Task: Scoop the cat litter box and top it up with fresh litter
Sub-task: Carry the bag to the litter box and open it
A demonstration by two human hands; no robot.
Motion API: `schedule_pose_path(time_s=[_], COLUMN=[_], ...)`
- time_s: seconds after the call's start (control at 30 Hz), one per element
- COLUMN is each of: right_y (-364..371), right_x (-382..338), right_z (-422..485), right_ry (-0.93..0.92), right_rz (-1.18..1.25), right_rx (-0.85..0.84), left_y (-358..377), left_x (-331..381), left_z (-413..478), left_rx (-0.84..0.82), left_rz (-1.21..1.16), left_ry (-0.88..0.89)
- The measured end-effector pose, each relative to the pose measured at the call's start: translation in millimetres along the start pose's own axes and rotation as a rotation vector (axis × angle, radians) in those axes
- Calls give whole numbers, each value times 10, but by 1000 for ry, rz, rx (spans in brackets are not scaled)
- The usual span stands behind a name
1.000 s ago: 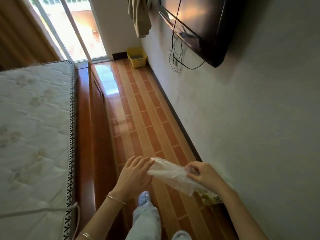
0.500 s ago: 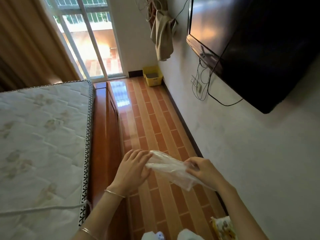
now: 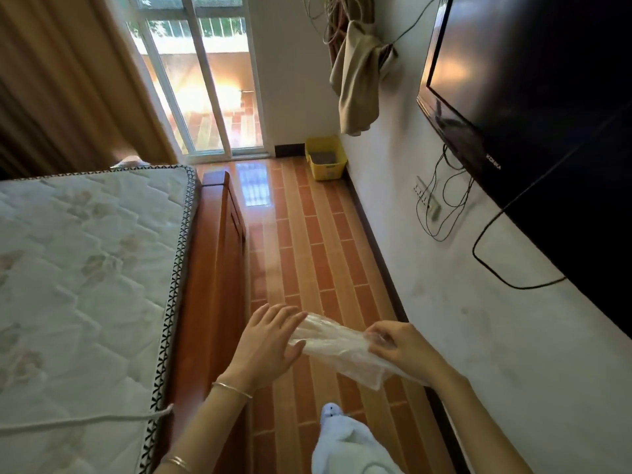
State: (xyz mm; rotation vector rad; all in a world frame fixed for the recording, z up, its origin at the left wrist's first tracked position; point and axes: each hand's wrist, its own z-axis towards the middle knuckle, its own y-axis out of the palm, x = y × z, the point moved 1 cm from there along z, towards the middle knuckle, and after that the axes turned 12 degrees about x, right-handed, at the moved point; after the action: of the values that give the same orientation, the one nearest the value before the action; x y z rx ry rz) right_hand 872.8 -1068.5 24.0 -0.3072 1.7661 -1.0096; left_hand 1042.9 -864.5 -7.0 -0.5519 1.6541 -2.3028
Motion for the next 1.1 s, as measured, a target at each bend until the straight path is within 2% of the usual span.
schedule_pose_path(time_s=[0.3, 0.53, 0.73, 1.1], right_y=[-541, -389, -262, -201], right_x=[-174, -145, -250, -858], right_z=[1721, 2558, 3503, 5313], right_ry=[-91, -96, -82, -50], right_rz=[9, 17, 13, 54], right_rx=[22, -45, -37, 57], left_y=[63, 272, 403, 292], left_x=[-619, -1175, -1908, -3459], left_z=[1436, 1928, 2551, 3957], left_rx=[95, 73, 32, 58], left_rz=[32, 19, 38, 45], left_ry=[-62, -98, -104, -29])
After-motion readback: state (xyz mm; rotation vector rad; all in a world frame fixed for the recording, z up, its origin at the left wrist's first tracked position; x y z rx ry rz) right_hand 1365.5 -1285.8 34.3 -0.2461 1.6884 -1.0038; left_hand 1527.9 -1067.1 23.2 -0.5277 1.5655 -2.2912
